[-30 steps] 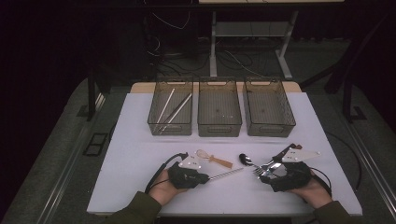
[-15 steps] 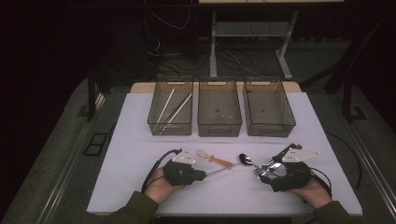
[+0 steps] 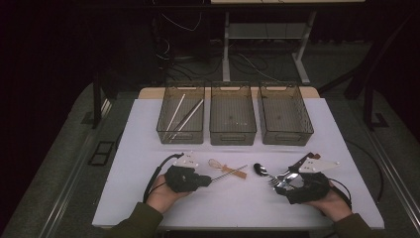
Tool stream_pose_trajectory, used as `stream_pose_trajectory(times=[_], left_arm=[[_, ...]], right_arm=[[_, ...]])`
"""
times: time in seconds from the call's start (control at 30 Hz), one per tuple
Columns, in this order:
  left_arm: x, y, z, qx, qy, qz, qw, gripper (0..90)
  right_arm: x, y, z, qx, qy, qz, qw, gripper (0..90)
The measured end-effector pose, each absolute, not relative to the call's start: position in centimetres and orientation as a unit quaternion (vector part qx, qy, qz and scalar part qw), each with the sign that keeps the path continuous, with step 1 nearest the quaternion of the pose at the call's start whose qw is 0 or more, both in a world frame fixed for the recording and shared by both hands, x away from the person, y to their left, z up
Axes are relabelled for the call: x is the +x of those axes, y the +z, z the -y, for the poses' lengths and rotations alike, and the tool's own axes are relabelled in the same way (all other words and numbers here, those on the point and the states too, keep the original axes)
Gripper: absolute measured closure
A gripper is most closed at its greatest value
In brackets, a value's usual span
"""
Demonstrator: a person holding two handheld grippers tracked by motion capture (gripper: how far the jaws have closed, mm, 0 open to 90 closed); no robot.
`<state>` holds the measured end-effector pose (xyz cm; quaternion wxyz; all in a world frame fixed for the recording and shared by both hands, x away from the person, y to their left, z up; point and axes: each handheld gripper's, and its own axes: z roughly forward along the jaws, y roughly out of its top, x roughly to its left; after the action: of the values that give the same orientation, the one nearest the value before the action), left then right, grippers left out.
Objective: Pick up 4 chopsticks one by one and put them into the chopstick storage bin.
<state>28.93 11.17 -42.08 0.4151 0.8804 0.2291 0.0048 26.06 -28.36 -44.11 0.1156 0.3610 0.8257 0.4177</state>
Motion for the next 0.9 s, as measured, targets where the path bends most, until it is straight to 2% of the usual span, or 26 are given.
stream_pose_trajectory(times=[0.9], left_arm=[[31.4, -39.5, -13.5, 0.863, 0.042, -0.266, 0.428, 85.1]], right_arm=[[26.1, -44.0, 28.5, 0.362, 0.421, -0.824, 0.119, 9.3]])
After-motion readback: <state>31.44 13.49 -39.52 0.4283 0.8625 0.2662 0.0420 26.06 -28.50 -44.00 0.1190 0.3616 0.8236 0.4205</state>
